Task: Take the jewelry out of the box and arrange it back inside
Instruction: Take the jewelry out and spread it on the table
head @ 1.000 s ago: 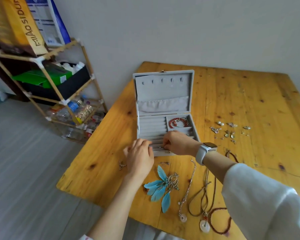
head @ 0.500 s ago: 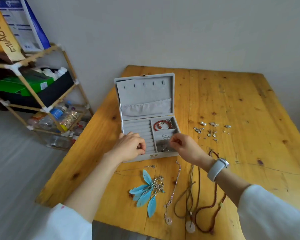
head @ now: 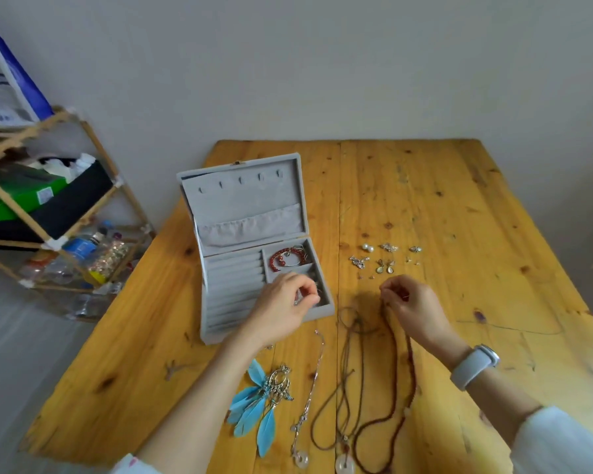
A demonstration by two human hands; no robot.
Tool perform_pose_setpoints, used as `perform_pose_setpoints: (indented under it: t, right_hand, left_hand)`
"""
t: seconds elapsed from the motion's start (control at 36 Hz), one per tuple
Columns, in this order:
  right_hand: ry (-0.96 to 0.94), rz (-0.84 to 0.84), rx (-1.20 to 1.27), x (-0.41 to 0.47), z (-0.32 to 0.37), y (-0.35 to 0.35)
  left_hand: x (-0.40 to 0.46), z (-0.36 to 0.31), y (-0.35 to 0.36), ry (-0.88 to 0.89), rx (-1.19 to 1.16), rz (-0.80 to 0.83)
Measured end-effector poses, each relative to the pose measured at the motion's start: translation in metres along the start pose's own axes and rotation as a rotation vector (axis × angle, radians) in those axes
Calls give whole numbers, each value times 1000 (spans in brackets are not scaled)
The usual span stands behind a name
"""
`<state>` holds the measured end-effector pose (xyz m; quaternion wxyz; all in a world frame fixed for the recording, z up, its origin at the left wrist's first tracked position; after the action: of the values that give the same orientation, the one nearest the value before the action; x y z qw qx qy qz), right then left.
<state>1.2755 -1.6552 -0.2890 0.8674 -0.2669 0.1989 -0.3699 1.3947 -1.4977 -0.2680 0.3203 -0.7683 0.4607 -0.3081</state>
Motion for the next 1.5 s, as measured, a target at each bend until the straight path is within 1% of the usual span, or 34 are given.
perform_pose_setpoints:
  t: [0.11, 0.19, 0.31, 0.42, 0.58, 0.75, 1.11, 1.39, 1.5]
  right_hand:
    - [58, -67, -60, 12, -27, -28]
    - [85, -107, -95, 24, -46, -45]
    - [60, -197, -157, 40, -63, -65]
    - [76, -230, -207, 51, -73, -69]
    - [50, -241, -242, 59, -74, -64]
    - [14, -261, -248, 60, -73, -60]
    - [-1, -263, -205, 57, -69, -58]
    - [25, -249, -126, 48, -64, -65]
    - [-31, -233, -107, 38, -46, -57]
  left_hand:
    - [38, -31, 31, 78, 54, 3]
    - [66, -47, 52, 84, 70, 26]
    - [100, -64, 77, 107, 89, 54]
    - [122, -67, 105, 90, 157, 131]
    - [137, -62, 123, 92, 280, 157]
    - [140, -59, 127, 88, 280, 158]
    - [137, -51, 119, 67, 231, 46]
    - [118, -43, 88, 51, 147, -125]
    - [97, -36, 68, 27, 116, -200]
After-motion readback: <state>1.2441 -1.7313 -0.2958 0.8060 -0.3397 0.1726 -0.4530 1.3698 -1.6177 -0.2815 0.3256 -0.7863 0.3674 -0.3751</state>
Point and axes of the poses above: each hand's wrist, its own x-axis towards the middle knuckle, its own y-axis out of the palm, z = x × y, the point moved 8 cm from there along x, towards the middle knuckle, and after that the axes turned 15 degrees about y, right-handed, at the moved point
